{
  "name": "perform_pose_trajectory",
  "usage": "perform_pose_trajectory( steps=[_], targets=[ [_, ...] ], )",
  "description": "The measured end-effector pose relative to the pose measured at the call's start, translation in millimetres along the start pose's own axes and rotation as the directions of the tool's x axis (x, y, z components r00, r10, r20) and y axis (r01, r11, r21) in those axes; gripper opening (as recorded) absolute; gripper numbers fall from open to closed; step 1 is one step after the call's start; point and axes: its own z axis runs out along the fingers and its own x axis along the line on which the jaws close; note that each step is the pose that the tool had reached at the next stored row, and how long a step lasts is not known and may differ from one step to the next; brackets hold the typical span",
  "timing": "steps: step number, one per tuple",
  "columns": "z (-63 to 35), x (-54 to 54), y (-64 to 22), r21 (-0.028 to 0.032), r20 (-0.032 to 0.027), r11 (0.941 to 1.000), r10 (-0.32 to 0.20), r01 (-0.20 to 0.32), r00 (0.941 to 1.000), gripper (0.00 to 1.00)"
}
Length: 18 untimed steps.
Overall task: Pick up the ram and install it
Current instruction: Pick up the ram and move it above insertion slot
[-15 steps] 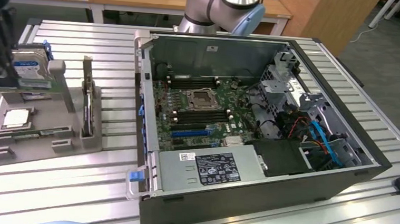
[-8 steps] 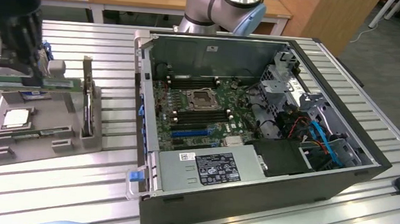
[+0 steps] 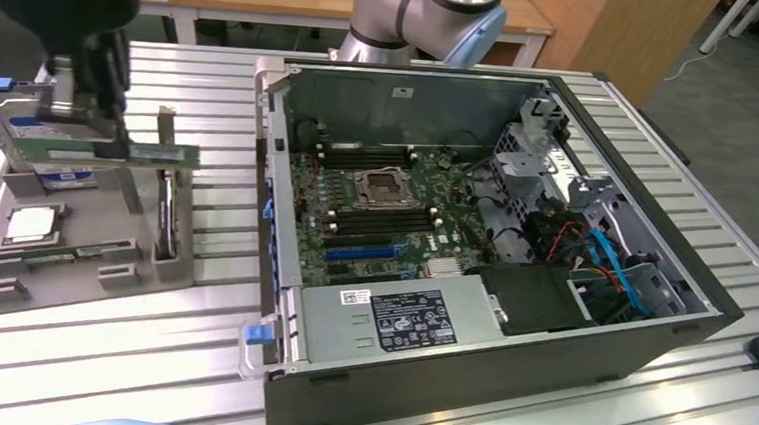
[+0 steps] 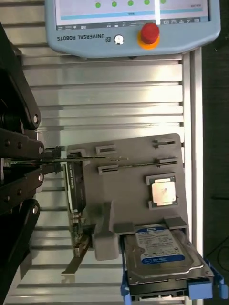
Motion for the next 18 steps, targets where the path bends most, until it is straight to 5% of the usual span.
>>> perform_pose_trajectory(
  steps=[4,11,18],
  targets=[
    [-2.2,-0.7,-14.0,-0.0009,0.0089,1.0,-0.001,0.001,1.0,0.13],
    [-2.6,-0.9,-16.6,-0.0015,0.0087,1.0,-0.001,0.001,1.0,0.13],
    [-4.2,-2.3,-43.2,-0.0015,0.0086,1.0,-0.001,0.001,1.0,0.13]
  ],
)
